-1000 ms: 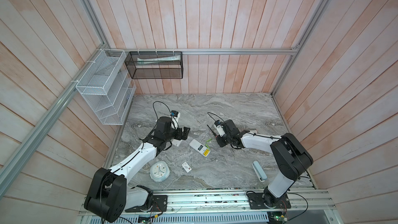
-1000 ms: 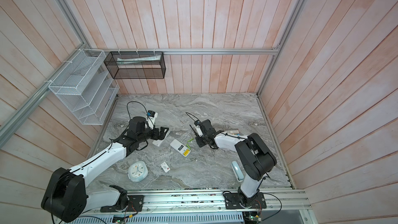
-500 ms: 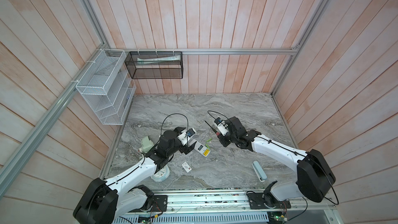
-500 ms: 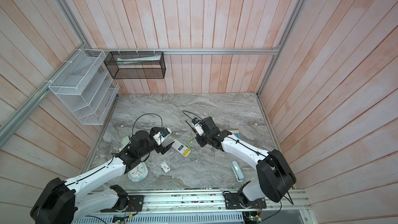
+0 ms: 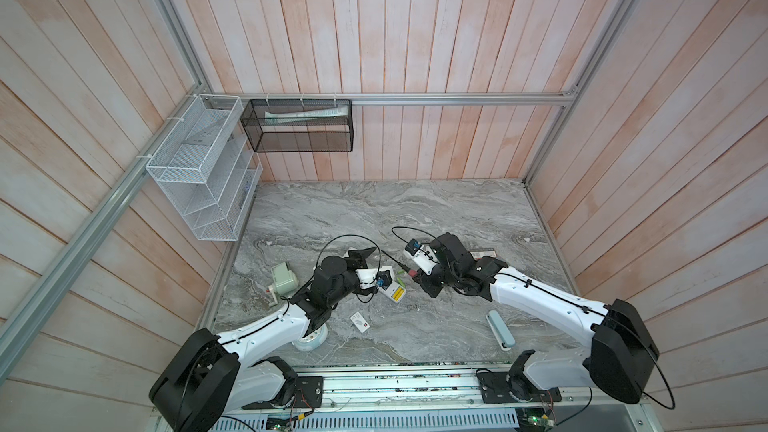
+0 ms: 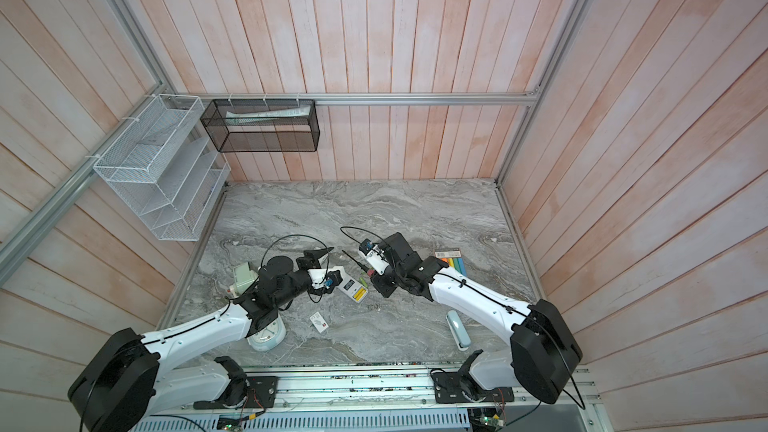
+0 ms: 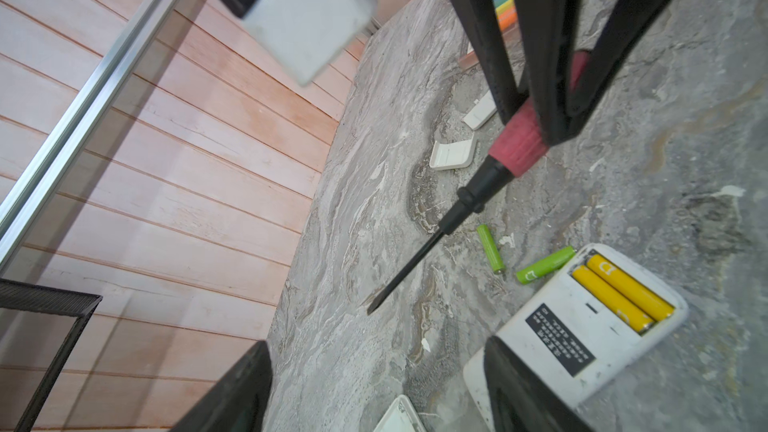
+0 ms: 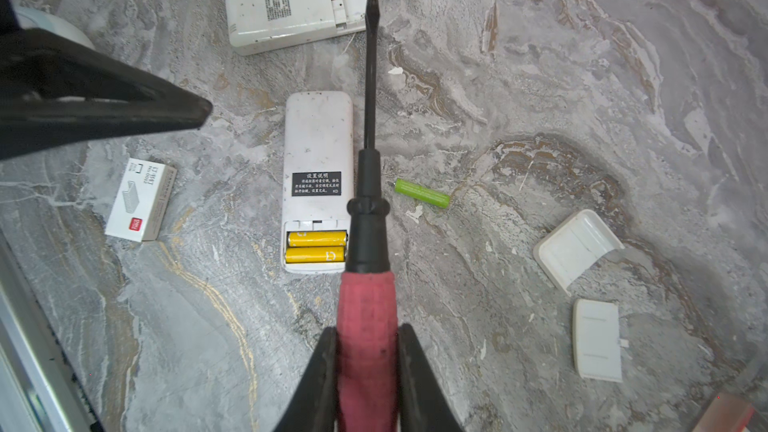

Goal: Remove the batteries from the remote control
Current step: 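Lift the screwdriver with the right gripper while the left gripper moves toward the remote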

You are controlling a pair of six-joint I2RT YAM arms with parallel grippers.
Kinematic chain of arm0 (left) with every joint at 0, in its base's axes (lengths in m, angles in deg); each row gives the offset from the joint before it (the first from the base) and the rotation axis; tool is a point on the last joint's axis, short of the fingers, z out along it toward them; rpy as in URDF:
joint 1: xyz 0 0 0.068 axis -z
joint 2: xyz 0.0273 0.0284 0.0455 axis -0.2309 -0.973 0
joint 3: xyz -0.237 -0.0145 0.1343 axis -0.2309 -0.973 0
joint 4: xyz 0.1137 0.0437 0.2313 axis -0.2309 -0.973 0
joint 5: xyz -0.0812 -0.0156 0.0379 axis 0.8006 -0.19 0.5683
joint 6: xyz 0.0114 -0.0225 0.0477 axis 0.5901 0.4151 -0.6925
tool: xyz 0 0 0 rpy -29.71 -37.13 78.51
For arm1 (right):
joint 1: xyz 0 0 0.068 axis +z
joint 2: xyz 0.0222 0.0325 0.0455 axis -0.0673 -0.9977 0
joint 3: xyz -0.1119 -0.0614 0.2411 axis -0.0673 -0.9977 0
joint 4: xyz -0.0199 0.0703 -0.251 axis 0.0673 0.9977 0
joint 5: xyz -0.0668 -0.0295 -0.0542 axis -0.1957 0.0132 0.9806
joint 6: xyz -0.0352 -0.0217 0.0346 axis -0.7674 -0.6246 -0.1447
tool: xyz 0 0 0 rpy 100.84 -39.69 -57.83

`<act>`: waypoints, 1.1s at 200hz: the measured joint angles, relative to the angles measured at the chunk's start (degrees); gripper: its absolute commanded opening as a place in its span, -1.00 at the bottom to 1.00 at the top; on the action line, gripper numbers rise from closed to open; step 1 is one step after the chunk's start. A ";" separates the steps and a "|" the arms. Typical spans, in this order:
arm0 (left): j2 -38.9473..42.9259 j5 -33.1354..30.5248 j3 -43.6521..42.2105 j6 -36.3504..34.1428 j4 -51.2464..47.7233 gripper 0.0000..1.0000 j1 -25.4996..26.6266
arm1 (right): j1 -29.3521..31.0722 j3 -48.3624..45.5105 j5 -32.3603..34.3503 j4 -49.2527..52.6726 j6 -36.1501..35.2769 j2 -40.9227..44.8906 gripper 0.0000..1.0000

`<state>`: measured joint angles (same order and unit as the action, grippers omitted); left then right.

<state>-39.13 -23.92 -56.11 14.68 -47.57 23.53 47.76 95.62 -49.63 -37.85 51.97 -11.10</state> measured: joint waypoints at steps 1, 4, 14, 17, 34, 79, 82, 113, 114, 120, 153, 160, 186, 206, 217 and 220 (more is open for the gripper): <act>-0.04 0.00 0.00 -0.13 -0.02 0.54 0.00 | 0.00 0.00 -0.13 0.04 0.02 0.11 -1.00; -0.17 0.04 0.00 -0.46 -0.11 0.54 0.04 | 0.00 0.00 -0.42 0.07 0.11 0.37 -1.00; -0.50 0.24 0.00 -1.75 -0.35 0.50 0.11 | 0.00 0.00 -1.38 0.13 0.39 1.29 -1.00; -0.59 0.28 0.00 -2.01 -0.37 0.50 0.09 | 0.00 0.00 -1.70 0.11 0.48 1.57 -1.00; -1.07 0.35 0.00 -3.08 -0.11 0.45 0.11 | 0.00 0.00 -3.13 0.11 1.01 3.13 -1.00; -1.81 0.24 0.00 -4.48 1.68 0.30 0.09 | 0.00 -0.04 -5.95 0.07 1.46 5.29 -1.00; -1.81 0.24 0.00 -4.61 1.77 0.29 0.11 | 0.00 -0.04 -6.08 0.07 1.46 5.29 -1.00; -1.81 0.48 0.02 -4.83 2.14 0.22 0.09 | 0.00 -0.04 -6.95 0.31 2.12 5.27 -1.00; -1.81 0.50 0.02 -4.87 2.12 0.22 0.09 | 0.00 -0.04 -6.97 0.33 2.12 5.27 -1.00; -1.79 0.70 0.02 -4.90 2.12 0.19 0.09 | 0.00 -0.04 -7.15 0.46 2.29 5.25 -1.00; -1.75 2.14 0.24 -4.90 1.81 0.14 -0.07 | 0.00 -0.02 -8.59 1.14 2.49 4.85 -1.00; -1.75 2.56 0.31 -4.85 1.79 0.14 -0.17 | 0.00 -0.02 -8.94 1.27 2.49 4.76 -1.00; -1.64 4.11 0.52 -4.35 1.46 0.02 -1.25 | 0.00 0.02 -10.14 1.60 2.49 4.72 -1.00; -1.64 4.72 0.98 -4.20 0.68 -0.15 -1.95 | 0.00 0.13 -11.21 1.77 2.49 4.72 -1.00; -1.64 4.76 1.31 -4.28 0.26 -0.20 -1.99 | 0.00 0.22 -11.78 1.81 2.49 4.72 -1.00; -1.64 4.74 1.40 -4.50 0.11 -0.23 -1.99 | 0.00 0.22 -11.93 1.79 2.49 4.72 -1.00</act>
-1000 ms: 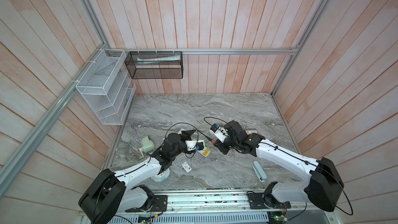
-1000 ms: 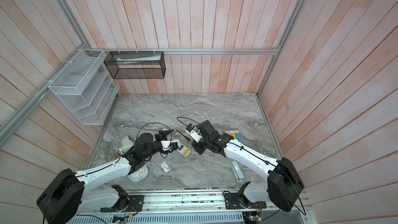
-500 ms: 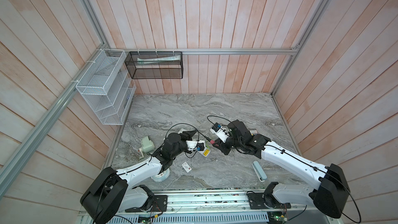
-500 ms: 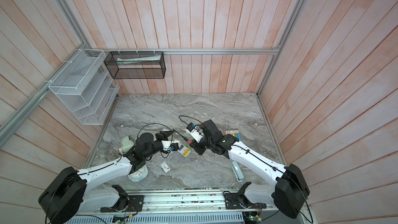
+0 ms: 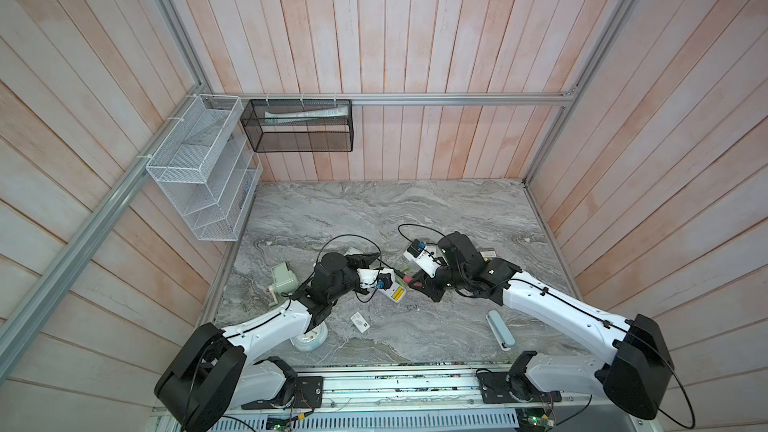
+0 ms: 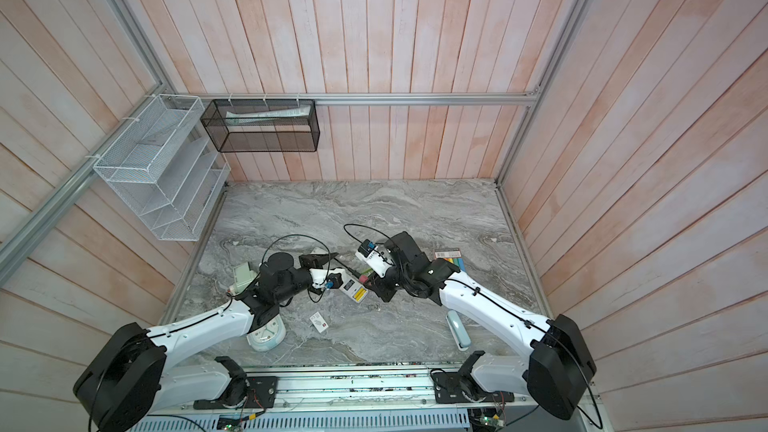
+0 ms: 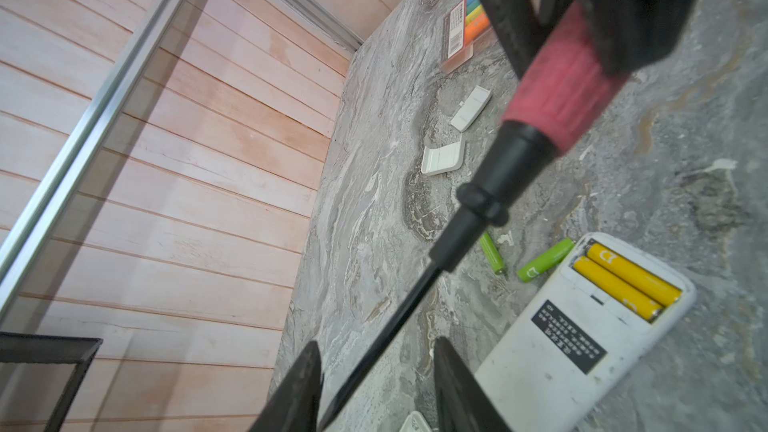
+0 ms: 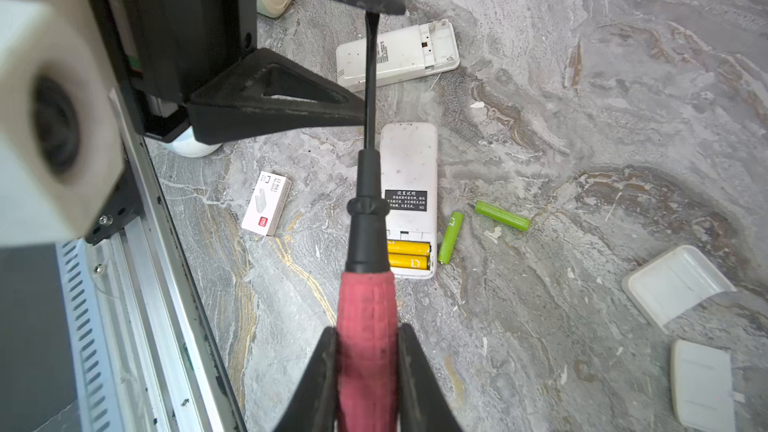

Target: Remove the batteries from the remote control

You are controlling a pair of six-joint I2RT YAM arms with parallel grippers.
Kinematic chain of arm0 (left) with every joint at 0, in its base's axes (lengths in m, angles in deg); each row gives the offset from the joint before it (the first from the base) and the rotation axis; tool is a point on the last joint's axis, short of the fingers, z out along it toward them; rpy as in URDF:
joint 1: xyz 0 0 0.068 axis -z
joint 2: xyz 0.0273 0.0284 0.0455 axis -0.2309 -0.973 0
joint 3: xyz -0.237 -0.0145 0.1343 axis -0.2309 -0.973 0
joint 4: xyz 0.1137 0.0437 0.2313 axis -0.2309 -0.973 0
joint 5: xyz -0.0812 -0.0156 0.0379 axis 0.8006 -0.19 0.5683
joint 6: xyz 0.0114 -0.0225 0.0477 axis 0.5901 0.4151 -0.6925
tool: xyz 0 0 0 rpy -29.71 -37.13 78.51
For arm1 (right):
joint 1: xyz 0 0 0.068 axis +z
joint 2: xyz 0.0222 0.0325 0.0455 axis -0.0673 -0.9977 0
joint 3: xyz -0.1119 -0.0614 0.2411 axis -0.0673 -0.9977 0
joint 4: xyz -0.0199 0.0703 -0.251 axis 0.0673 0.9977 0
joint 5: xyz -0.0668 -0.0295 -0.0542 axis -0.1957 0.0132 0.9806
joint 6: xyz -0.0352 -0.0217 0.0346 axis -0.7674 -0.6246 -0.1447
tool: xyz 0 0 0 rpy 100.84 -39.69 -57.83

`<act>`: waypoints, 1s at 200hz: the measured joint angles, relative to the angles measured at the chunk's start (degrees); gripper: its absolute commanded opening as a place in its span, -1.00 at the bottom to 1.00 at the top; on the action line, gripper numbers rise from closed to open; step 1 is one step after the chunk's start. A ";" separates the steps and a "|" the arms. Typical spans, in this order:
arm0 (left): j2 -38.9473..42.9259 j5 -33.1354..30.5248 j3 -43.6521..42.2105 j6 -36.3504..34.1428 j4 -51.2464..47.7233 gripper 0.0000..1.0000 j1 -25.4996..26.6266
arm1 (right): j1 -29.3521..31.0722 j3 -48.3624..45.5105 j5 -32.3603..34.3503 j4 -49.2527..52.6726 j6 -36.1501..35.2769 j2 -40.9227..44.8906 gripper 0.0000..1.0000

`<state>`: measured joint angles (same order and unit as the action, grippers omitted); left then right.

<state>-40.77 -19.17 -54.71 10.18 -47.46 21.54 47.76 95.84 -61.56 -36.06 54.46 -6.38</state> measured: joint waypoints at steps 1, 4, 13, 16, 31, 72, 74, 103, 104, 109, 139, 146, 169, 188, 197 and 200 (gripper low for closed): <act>0.00 0.02 0.04 -0.13 -0.04 -0.24 0.00 | 0.00 0.02 -0.07 0.00 0.00 0.00 -1.00; 0.00 0.02 0.11 0.07 -0.11 -0.26 0.00 | 0.00 0.02 -0.17 0.00 0.00 0.00 -1.00; 0.00 -0.02 0.26 -0.35 -0.28 -0.31 0.00 | 0.00 0.11 -0.50 0.20 0.00 0.00 -1.00; 0.00 -0.02 0.31 -0.39 -0.35 -0.32 0.00 | 0.00 0.13 -0.57 0.22 0.00 0.00 -1.00; 0.00 -0.07 0.33 -0.59 -0.66 -0.45 0.00 | 0.00 0.22 -0.98 0.55 0.00 0.00 -1.00; -0.61 -0.83 -0.24 -3.56 -3.74 -0.86 0.04 | -0.20 1.44 -1.27 0.52 -0.24 -0.11 -1.00; -0.68 -0.92 -0.35 -3.78 -4.04 -0.87 0.07 | -0.20 1.62 -1.27 0.48 -0.28 -0.11 -1.00; -1.03 -2.05 -1.22 -3.67 -4.11 -1.00 0.52 | -0.13 2.54 -1.36 0.24 -0.72 -0.90 -1.00; -1.03 -2.10 -1.27 -3.67 -4.11 -1.00 0.55 | -0.13 2.54 -1.36 0.22 -0.74 -0.94 -1.00; -1.03 -2.25 -1.42 -3.69 -4.11 -1.00 0.55 | -0.13 2.56 -1.38 0.17 -0.96 -1.14 -1.00; -1.03 -3.50 -2.54 -3.63 -3.87 -1.00 1.16 | -0.09 2.58 -1.57 0.39 -2.03 -2.01 -0.69; -1.03 -3.80 -2.71 -3.61 -3.82 -1.00 1.36 | -0.09 2.58 -1.55 0.46 -2.54 -2.14 -0.53; -0.94 -6.14 -3.87 -3.15 -1.29 -1.00 2.45 | -0.04 2.58 -0.04 0.52 -3.48 -2.21 -0.20; -0.66 -9.16 -4.35 -2.80 1.70 -1.00 3.67 | -0.07 2.58 1.73 0.57 -3.96 -2.19 -0.15; -0.42 -10.67 -4.44 -2.80 2.82 -1.00 4.28 | -0.07 2.58 2.34 0.57 -4.31 -2.10 -0.15; -0.33 -11.06 -4.50 -2.80 3.19 -1.00 4.50 | -0.07 2.58 2.58 0.57 -4.42 -2.03 -0.15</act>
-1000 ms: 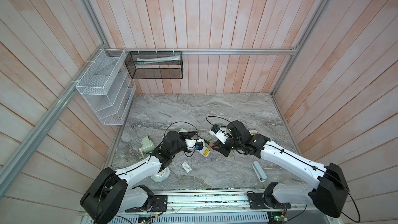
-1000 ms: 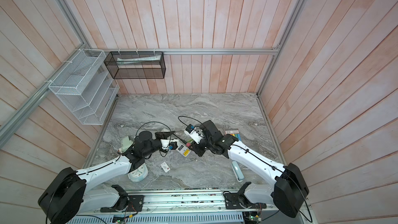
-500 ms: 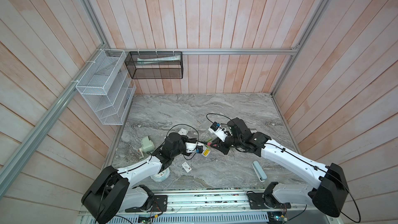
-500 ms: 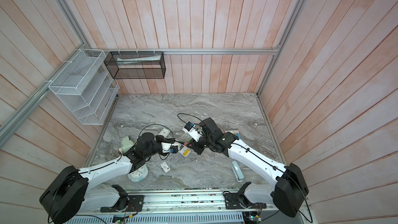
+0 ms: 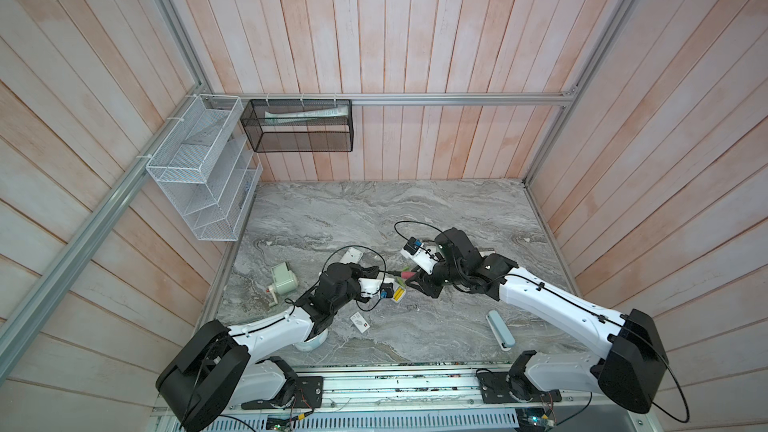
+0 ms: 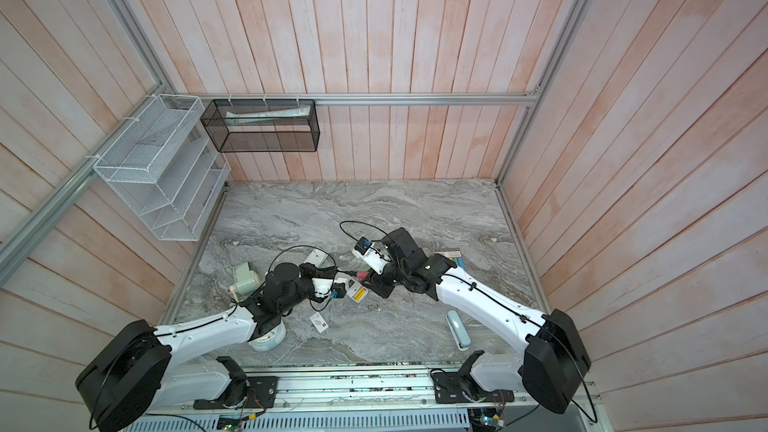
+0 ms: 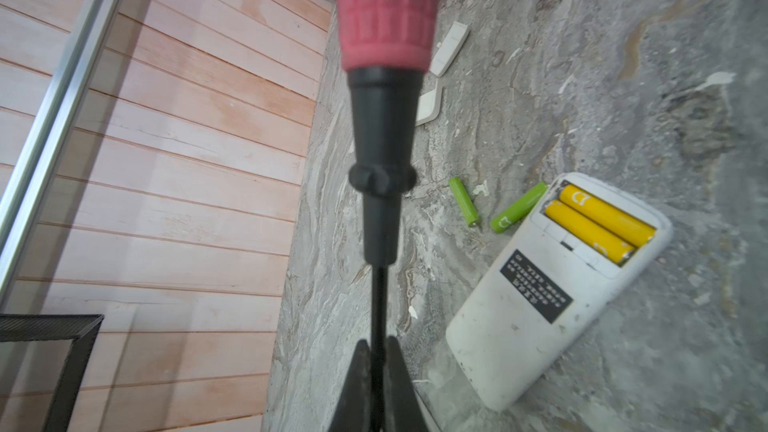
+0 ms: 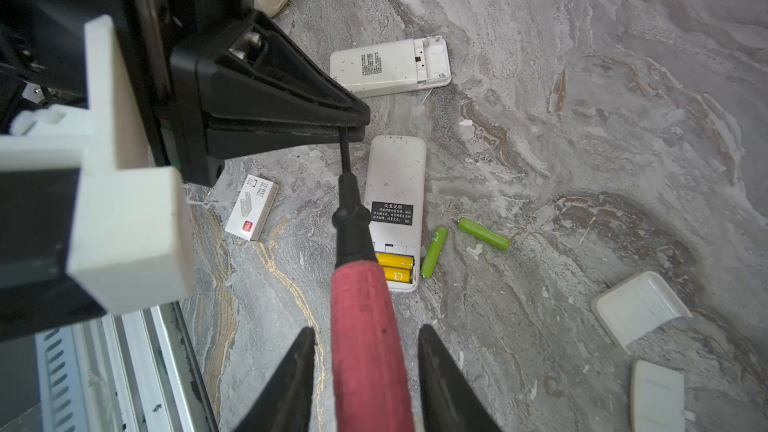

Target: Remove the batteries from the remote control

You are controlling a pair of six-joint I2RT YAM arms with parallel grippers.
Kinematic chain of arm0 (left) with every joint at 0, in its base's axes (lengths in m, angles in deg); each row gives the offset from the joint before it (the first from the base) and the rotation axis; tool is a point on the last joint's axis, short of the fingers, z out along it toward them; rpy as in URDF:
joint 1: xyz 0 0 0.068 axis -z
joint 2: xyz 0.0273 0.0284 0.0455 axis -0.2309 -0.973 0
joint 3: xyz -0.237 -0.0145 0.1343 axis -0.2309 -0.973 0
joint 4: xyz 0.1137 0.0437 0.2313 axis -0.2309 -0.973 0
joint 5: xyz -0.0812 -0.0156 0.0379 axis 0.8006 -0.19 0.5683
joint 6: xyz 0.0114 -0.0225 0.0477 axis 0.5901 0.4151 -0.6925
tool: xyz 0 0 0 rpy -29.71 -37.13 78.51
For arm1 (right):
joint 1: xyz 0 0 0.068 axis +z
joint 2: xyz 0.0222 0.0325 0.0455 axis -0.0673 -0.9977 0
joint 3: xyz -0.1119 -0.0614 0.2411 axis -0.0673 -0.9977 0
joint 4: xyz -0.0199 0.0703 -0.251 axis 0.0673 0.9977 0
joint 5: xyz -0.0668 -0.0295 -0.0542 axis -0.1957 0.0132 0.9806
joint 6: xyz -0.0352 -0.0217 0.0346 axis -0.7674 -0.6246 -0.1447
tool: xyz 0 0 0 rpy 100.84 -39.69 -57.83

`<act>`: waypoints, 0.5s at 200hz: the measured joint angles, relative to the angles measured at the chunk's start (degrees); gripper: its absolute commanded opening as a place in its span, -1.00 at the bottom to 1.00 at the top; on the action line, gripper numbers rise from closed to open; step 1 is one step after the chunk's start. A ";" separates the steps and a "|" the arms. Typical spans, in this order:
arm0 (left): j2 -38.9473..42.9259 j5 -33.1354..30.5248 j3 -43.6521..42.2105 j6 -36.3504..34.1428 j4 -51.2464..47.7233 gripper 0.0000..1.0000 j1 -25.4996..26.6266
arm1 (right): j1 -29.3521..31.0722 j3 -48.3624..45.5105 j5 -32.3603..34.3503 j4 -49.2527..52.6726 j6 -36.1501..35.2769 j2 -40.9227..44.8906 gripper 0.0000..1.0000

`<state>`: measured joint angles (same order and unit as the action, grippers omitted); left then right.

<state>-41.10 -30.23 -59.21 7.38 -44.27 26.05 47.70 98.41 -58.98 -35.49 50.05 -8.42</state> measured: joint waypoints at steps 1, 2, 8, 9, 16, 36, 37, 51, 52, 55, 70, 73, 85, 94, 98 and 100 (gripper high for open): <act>0.04 -0.26 -0.02 0.00 0.22 -1.00 0.11 | 0.00 0.00 0.02 0.02 0.00 0.00 -0.15; 0.07 -0.42 -0.04 0.02 0.33 -1.00 0.15 | 0.00 0.00 0.11 0.00 -0.07 0.04 -0.15; 0.26 -1.36 -0.15 0.02 1.05 -1.00 0.59 | 0.00 0.00 0.37 0.02 -0.35 0.24 -0.15; 0.28 -1.42 -0.17 0.00 1.14 -1.00 0.66 | 0.00 0.00 0.42 0.02 -0.37 0.26 -0.15; 0.48 -2.40 -0.39 0.00 1.84 -1.00 1.14 | 0.00 0.00 0.70 0.07 -0.76 0.57 -0.15; 0.72 -4.44 -1.09 0.00 2.78 -1.00 2.29 | 0.00 1.03 1.53 0.92 -2.19 1.42 -0.13; 0.72 -4.46 -1.14 0.00 2.82 -1.00 2.34 | 0.00 1.14 1.57 0.98 -2.38 1.49 -0.13; 0.83 -5.33 -1.81 0.07 3.26 -1.00 2.95 | 0.00 2.08 1.73 1.75 -3.87 2.08 -0.11; 0.83 -5.35 -1.86 0.07 3.28 -1.00 2.99 | 0.00 2.10 1.73 1.77 -3.96 2.12 -0.11; 0.87 -5.64 -2.03 0.09 3.37 -1.00 3.13 | 0.00 2.23 1.73 1.90 -4.35 2.27 -0.10; 1.05 -6.19 -3.06 0.09 4.04 -1.00 3.76 | 0.00 2.54 1.77 2.75 -6.23 2.97 -0.06; 1.09 -6.29 -3.34 0.11 4.24 -1.00 3.96 | 0.00 2.58 1.77 3.02 -6.56 3.06 -0.06; 1.20 -6.64 -4.00 0.15 4.61 -1.00 4.52 | 0.00 2.69 1.92 4.04 -8.02 3.15 -0.05; 1.20 -6.91 -4.24 0.22 4.81 -1.00 4.87 | 0.00 2.73 1.95 4.90 -8.92 3.13 -0.04; 1.20 -7.02 -4.31 0.22 4.90 -1.00 4.98 | 0.00 2.75 1.90 5.33 -9.27 3.08 -0.04; 1.20 -7.04 -4.33 0.24 4.98 -1.00 5.03 | 0.00 2.78 1.90 5.55 -9.44 3.08 -0.04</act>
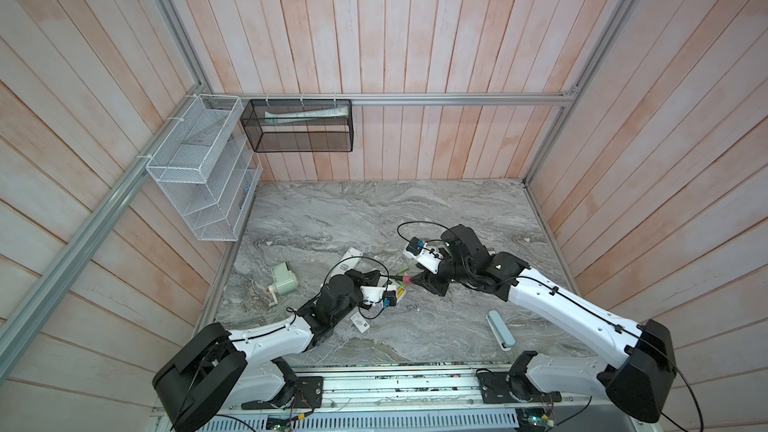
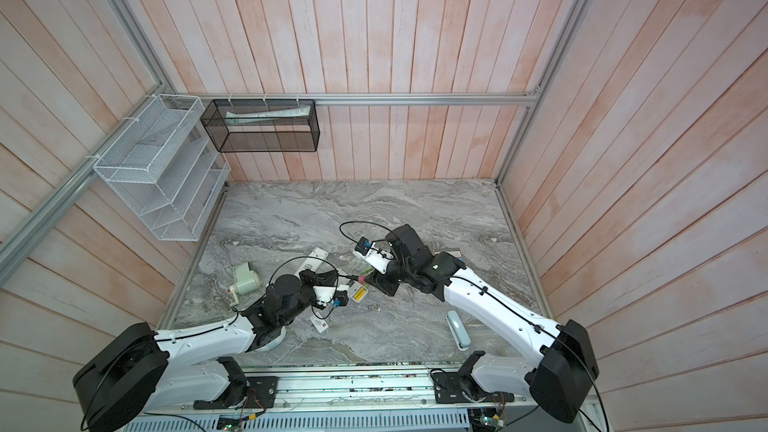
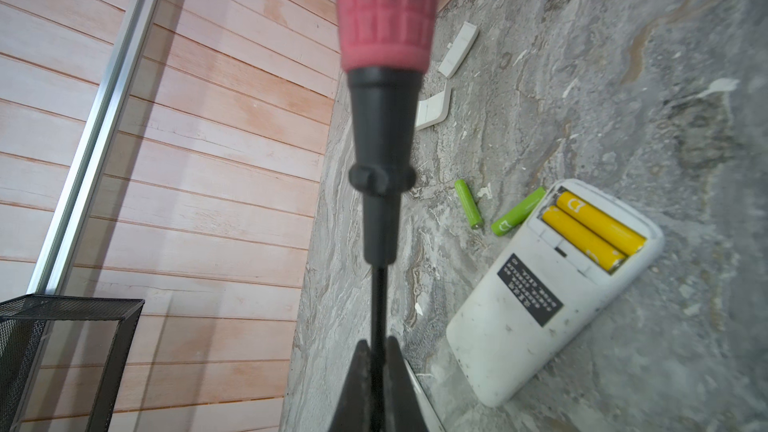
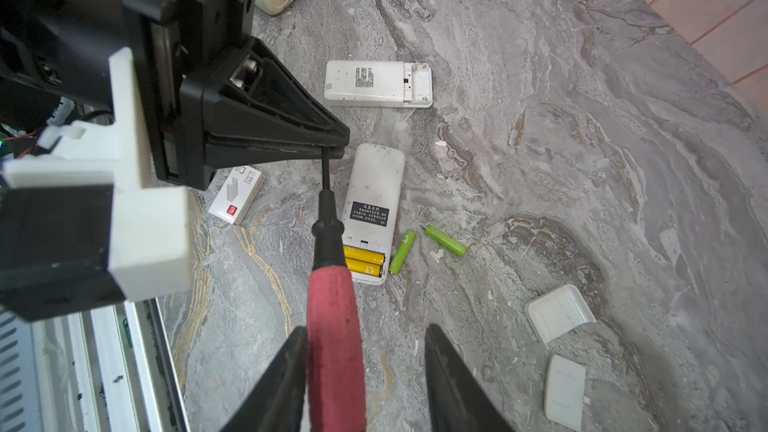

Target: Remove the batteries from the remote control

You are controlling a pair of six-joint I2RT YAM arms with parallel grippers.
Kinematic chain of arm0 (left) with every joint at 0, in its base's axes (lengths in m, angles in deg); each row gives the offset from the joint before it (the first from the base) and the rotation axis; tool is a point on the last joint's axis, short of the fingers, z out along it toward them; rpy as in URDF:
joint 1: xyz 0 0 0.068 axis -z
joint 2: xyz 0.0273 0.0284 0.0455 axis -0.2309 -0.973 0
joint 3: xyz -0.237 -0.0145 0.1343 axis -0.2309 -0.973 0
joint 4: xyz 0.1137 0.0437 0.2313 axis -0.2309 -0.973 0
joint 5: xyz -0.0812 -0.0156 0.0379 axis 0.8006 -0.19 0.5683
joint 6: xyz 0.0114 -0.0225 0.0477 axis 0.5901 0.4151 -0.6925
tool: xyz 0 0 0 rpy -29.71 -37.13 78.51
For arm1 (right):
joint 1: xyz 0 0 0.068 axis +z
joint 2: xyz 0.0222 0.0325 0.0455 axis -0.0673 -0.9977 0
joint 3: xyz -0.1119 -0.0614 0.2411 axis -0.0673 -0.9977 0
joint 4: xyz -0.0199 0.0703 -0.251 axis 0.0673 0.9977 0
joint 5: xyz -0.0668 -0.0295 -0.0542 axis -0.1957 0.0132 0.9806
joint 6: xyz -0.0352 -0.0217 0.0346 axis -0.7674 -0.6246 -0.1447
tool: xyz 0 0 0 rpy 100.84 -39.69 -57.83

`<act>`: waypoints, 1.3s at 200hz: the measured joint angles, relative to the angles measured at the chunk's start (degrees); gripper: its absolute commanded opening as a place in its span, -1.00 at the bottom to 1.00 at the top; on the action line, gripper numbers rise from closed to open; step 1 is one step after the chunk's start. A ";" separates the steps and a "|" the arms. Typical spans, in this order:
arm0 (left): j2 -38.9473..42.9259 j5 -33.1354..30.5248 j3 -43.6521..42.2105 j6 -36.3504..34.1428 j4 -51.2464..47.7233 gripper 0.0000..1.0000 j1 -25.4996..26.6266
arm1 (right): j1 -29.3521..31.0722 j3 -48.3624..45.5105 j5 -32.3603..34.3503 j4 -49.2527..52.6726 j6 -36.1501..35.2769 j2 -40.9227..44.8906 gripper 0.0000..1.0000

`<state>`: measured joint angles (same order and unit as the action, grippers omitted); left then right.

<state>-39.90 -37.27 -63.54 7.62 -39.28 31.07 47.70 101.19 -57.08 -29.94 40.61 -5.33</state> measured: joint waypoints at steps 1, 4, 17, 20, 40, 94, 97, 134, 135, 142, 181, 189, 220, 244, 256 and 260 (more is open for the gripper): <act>0.02 -0.02 0.00 0.00 0.00 -1.00 0.02 | 0.00 0.00 0.02 0.09 -0.07 0.00 -0.03; 0.02 -0.04 -0.02 0.00 0.02 -1.00 0.07 | 0.00 0.02 -0.07 0.33 -0.28 -0.04 -0.03; 0.11 -0.35 -0.04 0.00 0.35 -1.00 0.28 | 0.00 0.17 -0.50 1.36 -1.09 -0.26 -0.03; 0.11 -0.37 -0.04 0.00 0.46 -1.00 0.28 | 0.00 0.26 -0.66 1.57 -1.20 -0.35 -0.03; 0.17 -0.42 -0.04 0.00 0.92 -1.00 0.28 | 0.00 0.61 -1.75 2.23 -1.66 -1.07 -0.06; 0.20 -0.42 -0.04 -0.07 1.29 -1.00 0.66 | 0.00 0.76 -3.10 2.34 -1.90 -3.69 -0.30; 0.20 -0.42 -0.04 -0.07 1.29 -1.00 0.66 | 0.00 0.76 -3.23 2.32 -1.75 -3.82 -0.30; 0.20 -0.42 -0.04 -0.09 1.29 -1.00 0.76 | 0.00 1.22 -4.13 2.27 -1.57 -4.68 -0.33; 0.20 -0.42 -0.04 -0.09 1.29 -1.00 0.76 | 0.00 1.29 -4.17 2.27 -1.57 -4.68 -0.33; 0.20 -0.42 -0.04 -0.11 1.29 -1.00 0.76 | 0.00 1.40 -4.35 2.16 -1.55 -4.74 -0.32; 0.17 -1.05 -0.04 -0.26 1.27 -1.00 0.76 | 0.00 1.81 -4.83 1.95 -1.16 -4.79 -0.50; 0.17 -1.25 -0.04 -0.26 1.27 -1.00 0.76 | 0.00 1.81 -4.85 1.92 -1.01 -4.79 -0.54; 0.17 -1.68 -0.04 -0.39 1.03 -1.00 0.76 | 0.07 2.03 -5.03 1.90 -0.96 -5.35 -0.88; 0.07 -1.88 -0.04 0.17 0.76 -0.61 0.76 | 0.07 2.03 -4.83 1.90 -0.94 -5.60 -1.00; 0.04 -2.19 0.02 1.99 0.81 -0.21 0.76 | 0.22 2.03 -3.82 1.90 -0.85 -5.64 -1.00; 0.04 -2.47 0.11 2.64 0.81 -0.07 0.76 | 0.24 2.03 -3.21 1.92 -0.72 -5.68 -1.00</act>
<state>-39.85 -39.74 -63.43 10.26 -38.47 31.84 47.94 103.22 -60.29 -28.01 39.89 -11.02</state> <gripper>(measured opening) 0.309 0.226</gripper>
